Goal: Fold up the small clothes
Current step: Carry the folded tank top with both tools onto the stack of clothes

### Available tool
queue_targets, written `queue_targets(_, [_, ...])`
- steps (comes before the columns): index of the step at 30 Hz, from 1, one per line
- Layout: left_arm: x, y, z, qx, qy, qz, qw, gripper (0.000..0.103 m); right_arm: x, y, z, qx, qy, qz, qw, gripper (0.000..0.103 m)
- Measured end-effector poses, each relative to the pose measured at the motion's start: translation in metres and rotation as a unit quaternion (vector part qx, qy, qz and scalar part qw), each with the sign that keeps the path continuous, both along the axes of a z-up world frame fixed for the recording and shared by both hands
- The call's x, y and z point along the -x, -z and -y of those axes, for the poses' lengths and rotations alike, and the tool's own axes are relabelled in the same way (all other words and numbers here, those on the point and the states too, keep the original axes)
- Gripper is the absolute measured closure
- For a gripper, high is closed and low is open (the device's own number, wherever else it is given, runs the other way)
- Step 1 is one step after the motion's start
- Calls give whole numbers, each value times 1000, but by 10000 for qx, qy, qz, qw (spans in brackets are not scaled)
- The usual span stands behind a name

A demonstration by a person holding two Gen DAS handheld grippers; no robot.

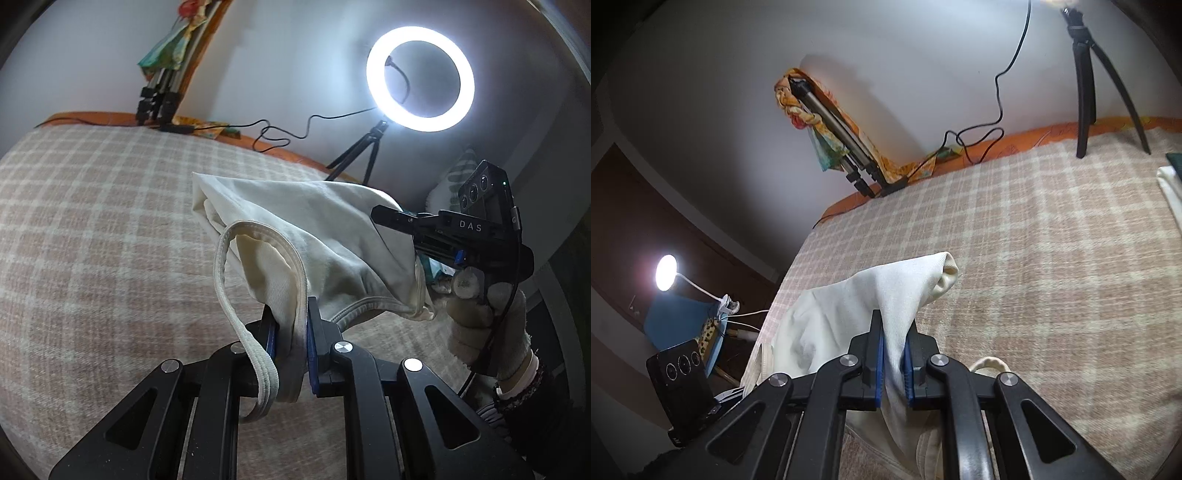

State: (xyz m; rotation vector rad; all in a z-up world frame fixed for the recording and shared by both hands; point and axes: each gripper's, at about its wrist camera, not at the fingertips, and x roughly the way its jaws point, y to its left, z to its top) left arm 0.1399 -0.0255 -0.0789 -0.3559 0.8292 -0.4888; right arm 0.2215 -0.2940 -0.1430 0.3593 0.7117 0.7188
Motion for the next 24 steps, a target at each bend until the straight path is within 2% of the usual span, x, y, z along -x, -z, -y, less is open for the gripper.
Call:
queue_targets(9, [8,-28,49,-92,501,482,9975,91,39,-28,48,3,358,342,9988,97])
queue_targets(19, [0,-38,115,-7,1080,626,9922,91,76,-49,122,45,938,631,9936,97])
queue_targets(24, [-18,-41,161,129,1355,614,9888,91,80,-56,166,54,1225,670,9902,97])
